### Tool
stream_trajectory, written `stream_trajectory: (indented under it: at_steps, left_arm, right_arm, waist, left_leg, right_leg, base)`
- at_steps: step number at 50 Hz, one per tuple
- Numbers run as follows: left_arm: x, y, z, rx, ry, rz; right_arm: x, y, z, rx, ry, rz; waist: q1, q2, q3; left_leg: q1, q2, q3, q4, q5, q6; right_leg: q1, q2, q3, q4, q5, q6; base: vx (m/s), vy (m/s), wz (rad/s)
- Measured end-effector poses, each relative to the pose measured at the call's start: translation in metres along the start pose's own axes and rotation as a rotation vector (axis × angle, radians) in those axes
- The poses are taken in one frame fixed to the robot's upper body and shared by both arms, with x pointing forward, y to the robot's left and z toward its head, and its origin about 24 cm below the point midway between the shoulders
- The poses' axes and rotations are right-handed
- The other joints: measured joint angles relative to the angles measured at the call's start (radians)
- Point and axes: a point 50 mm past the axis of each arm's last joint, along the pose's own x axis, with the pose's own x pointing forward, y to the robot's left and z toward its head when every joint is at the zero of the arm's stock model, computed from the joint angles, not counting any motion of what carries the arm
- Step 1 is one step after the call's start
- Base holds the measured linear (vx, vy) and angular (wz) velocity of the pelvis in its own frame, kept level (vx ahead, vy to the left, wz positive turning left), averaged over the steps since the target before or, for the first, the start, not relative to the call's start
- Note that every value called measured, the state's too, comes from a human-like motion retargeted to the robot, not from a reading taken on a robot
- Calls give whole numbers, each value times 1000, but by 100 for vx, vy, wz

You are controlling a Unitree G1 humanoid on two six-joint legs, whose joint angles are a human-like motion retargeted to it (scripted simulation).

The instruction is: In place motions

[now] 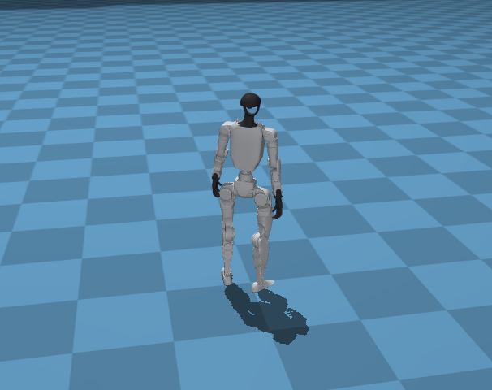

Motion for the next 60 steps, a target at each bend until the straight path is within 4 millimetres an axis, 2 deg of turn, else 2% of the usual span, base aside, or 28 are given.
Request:
stream_trajectory:
  at_steps: [3,7,10,15,20,25,30,32,35,40,45,48,53,56,60]
  left_arm:
    - [0,-1,-14,-73,23,-3]
    - [-2,-3,-48,-151,146,-49]
    - [-7,-5,-78,-165,268,-61]
    - [-18,-16,-122,-161,416,-61]
    - [-22,-34,-142,-206,449,-90]
    - [-29,-48,-158,-271,494,-131]
    - [-32,-46,-167,-280,526,-125]
    - [-30,-38,-163,-286,516,-101]
    - [-27,-25,-153,-284,493,-63]
    - [-22,13,-123,-110,471,-2]
    - [-14,35,-63,72,335,61]
    - [-8,32,-19,94,189,69]
    - [-4,9,33,52,-9,24]
    - [-4,-3,48,45,-71,-10]
    - [-4,-15,50,76,-84,-39]
  right_arm:
    - [-2,-2,19,-128,-60,-28]
    - [-10,-9,52,-233,-182,-65]
    - [-17,-11,74,-251,-269,-69]
    - [-24,-13,92,-248,-333,-39]
    - [-25,-25,89,-246,-331,-64]
    - [-19,-35,69,-217,-257,-94]
    - [-12,-34,46,-119,-206,-72]
    - [-10,-30,44,-71,-225,-51]
    - [-10,-28,47,-12,-264,-47]
    - [-7,-25,40,32,-272,-49]
    - [-4,-24,26,16,-220,-66]
    - [-3,-25,22,29,-205,-75]
    - [-3,-26,23,63,-207,-77]
    - [-3,-24,22,80,-202,-68]
    - [-1,-19,18,86,-179,-52]
  waist:
    - [-4,-7,-19]
    - [-55,-5,-16]
    - [-55,-13,-2]
    - [-21,-37,-12]
    - [1,-54,3]
    - [66,-60,6]
    - [93,-47,0]
    - [84,-26,13]
    - [58,8,43]
    - [-11,-4,90]
    - [-58,-24,143]
    - [-83,-18,197]
    - [-144,14,238]
    - [-178,26,249]
    - [-183,25,254]
  left_leg:
    - [-3,-6,11,-14,2,6]
    - [-16,-5,5,0,-4,10]
    - [-12,-2,12,14,-14,10]
    - [-35,9,24,87,-55,8]
    - [-56,23,12,192,-116,-1]
    - [-30,-2,29,195,-149,18]
    - [3,-30,21,153,-157,41]
    - [21,-19,12,138,-153,52]
    - [43,15,7,126,-145,68]
    - [75,-2,-2,104,-130,103]
    - [102,-28,-12,102,-125,130]
    - [131,-30,-17,91,-116,144]
    - [126,-9,-38,79,-99,154]
    - [121,-2,-52,78,-93,154]
    - [125,-4,-53,80,-94,153]
  right_leg:
    - [-15,-3,12,-1,5,7]
    - [-14,-1,6,-10,6,10]
    - [-10,-1,13,-13,7,10]
    - [-17,-11,27,-17,8,12]
    - [-5,-37,32,-18,14,27]
    - [-5,-62,68,0,20,46]
    - [-36,-80,99,85,25,48]
    - [-62,-78,99,186,37,12]
    - [-132,-39,185,364,14,-85]
    - [-198,5,265,307,5,-39]
    - [-287,7,246,129,-17,-41]
    - [-370,27,310,69,-30,-49]
    - [-479,27,313,43,-39,-78]
    - [-509,21,326,43,-36,-88]
    - [-498,11,336,52,-24,-86]
  base:
    - [5,2,-15]
    - [0,0,0]
    - [0,0,0]
    - [7,1,-7]
    - [12,12,6]
    - [20,22,-41]
    - [26,27,-28]
    - [19,16,-12]
    - [10,12,14]
    - [3,4,39]
    - [0,1,33]
    - [-10,5,18]
    - [-12,6,22]
    - [-7,4,23]
    - [0,0,0]
